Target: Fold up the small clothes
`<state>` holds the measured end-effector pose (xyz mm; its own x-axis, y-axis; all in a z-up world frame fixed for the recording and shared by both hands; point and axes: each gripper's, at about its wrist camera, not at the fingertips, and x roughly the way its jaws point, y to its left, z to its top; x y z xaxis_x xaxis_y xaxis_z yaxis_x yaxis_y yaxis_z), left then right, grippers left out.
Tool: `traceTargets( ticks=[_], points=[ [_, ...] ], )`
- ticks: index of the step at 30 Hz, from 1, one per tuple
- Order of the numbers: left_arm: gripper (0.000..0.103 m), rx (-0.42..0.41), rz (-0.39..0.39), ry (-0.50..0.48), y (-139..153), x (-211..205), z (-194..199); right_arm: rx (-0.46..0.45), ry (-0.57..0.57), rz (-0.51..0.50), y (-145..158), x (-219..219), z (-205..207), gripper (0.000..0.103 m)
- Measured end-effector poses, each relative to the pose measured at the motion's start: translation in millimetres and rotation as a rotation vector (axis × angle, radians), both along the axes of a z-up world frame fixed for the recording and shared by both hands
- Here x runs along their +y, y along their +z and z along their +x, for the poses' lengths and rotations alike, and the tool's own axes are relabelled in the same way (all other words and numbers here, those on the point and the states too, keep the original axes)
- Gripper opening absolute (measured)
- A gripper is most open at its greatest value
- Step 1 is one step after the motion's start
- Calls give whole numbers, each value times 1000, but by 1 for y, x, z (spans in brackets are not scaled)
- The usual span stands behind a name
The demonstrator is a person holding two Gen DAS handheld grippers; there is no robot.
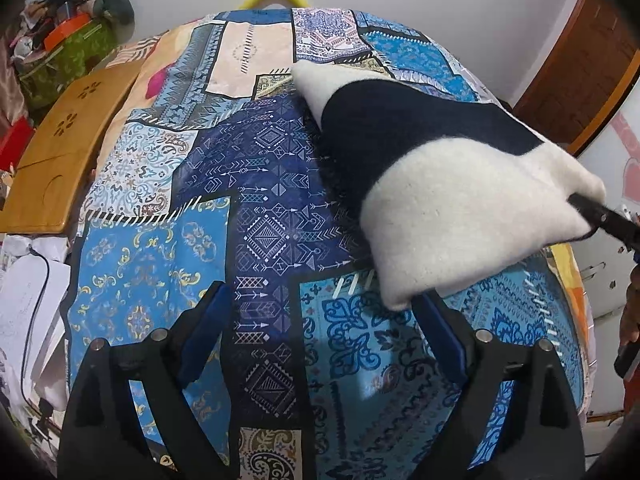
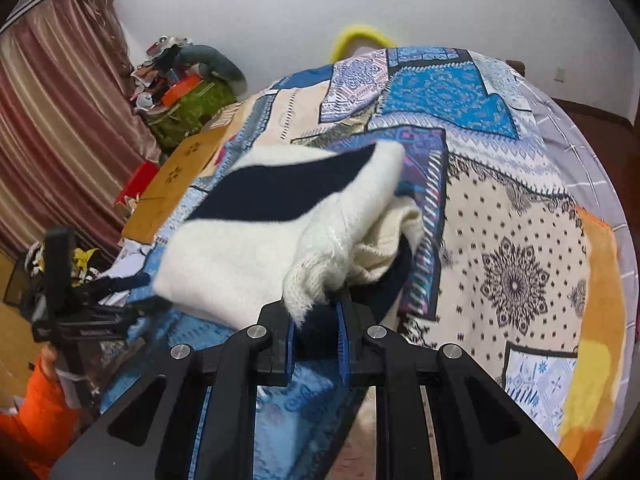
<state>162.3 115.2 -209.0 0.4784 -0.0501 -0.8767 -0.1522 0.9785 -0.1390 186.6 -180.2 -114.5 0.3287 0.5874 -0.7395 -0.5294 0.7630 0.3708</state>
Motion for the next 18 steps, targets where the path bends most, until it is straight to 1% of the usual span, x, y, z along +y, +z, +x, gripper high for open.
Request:
traceTargets(
  ticks=[3,8,13,18],
  points=[
    [92,9,33,0,1,-3,-3,-16,-7,-9,-3,0,-8,16],
    [92,0,111,13,9,-4,-11,-31,-25,-7,6,-3,-12,20],
    [92,-41,120,20,25,0,-15,-91,-29,-34,21,-8,-19,24],
    [92,-98,125,13,49,-4,-10,-154,-44,-30,41,-16,-21,24]
  ],
)
